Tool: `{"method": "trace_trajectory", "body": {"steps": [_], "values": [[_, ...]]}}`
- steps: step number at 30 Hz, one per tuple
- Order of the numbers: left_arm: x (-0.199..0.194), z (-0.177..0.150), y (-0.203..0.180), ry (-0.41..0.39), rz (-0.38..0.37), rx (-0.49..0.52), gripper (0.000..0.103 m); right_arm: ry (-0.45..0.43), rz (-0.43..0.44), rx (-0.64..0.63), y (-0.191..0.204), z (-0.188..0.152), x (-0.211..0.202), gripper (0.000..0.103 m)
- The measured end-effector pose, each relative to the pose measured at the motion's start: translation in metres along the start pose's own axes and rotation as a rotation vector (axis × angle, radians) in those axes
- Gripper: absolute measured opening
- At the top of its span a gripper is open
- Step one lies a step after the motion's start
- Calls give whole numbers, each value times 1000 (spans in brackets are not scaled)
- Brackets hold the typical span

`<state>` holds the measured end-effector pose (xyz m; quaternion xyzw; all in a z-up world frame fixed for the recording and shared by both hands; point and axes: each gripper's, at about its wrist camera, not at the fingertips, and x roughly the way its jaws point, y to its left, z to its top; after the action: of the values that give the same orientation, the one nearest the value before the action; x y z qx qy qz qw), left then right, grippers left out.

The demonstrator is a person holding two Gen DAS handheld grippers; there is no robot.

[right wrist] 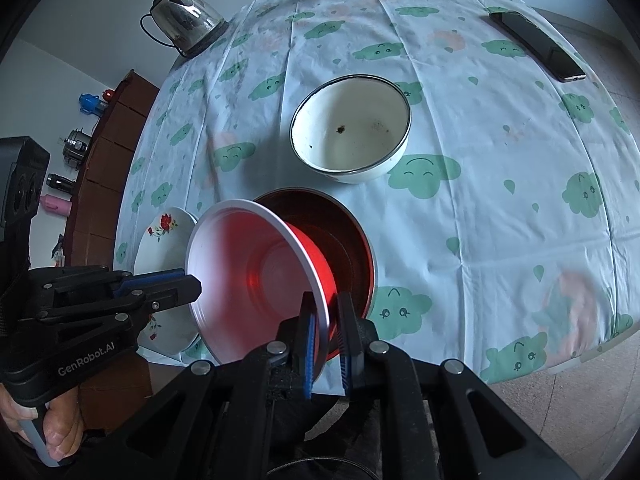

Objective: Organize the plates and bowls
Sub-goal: 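Lower the red plastic bowl into the steel bowl with both grippers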

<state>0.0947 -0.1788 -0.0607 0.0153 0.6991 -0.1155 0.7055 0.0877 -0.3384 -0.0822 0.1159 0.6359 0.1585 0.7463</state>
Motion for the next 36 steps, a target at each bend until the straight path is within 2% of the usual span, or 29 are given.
{"method": "trace_trajectory", "body": {"steps": [13, 26, 36], "values": [[11, 2, -1, 24, 3, 1, 4, 14, -22, -20, -1, 2, 8, 11], [21, 4, -2, 42, 6, 7, 4, 28, -85, -72, 4, 2, 17, 11], [24, 6, -2, 29, 24, 13, 4, 6, -129, -124, 12, 1, 22, 11]]}}
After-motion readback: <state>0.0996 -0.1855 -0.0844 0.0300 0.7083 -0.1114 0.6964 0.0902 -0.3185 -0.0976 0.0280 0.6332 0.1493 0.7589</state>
